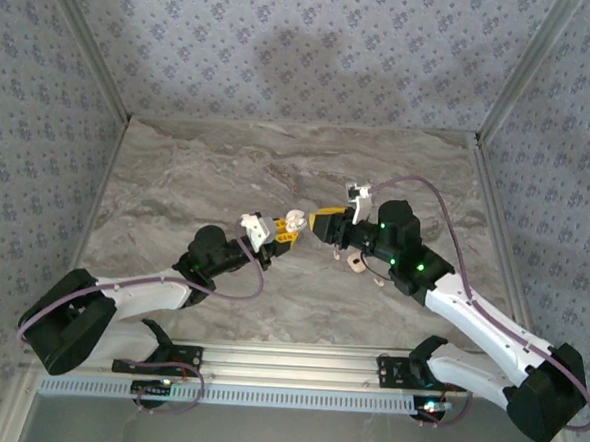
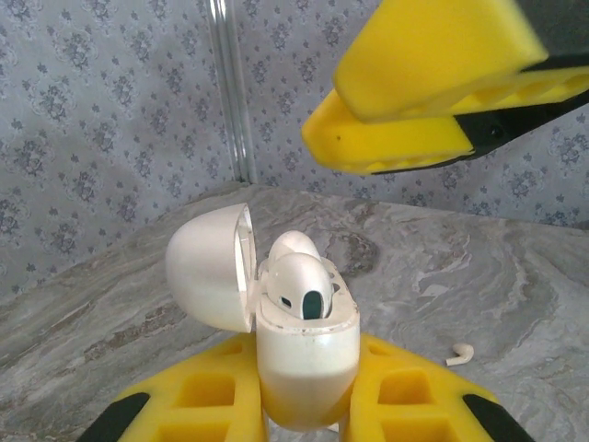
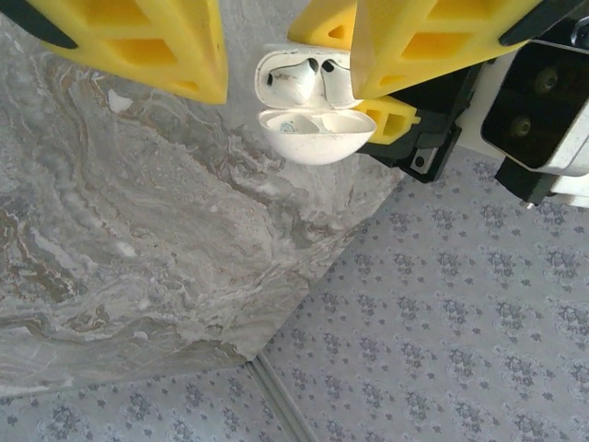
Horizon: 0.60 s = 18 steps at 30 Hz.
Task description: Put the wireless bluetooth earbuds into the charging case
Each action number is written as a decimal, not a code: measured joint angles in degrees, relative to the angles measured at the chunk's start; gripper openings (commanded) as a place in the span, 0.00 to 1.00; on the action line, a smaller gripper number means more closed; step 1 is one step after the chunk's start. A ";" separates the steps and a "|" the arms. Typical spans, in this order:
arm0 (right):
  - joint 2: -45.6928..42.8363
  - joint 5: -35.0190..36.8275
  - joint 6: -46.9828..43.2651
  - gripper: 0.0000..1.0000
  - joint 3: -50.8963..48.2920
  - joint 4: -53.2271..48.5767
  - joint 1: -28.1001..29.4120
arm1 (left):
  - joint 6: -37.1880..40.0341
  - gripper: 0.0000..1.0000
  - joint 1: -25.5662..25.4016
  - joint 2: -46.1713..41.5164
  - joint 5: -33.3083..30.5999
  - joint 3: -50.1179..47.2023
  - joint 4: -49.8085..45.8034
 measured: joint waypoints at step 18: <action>7.21 -23.41 -0.48 0.68 5.53 -1.90 -7.41 | -1.55 0.11 0.00 -1.09 8.44 3.04 -2.73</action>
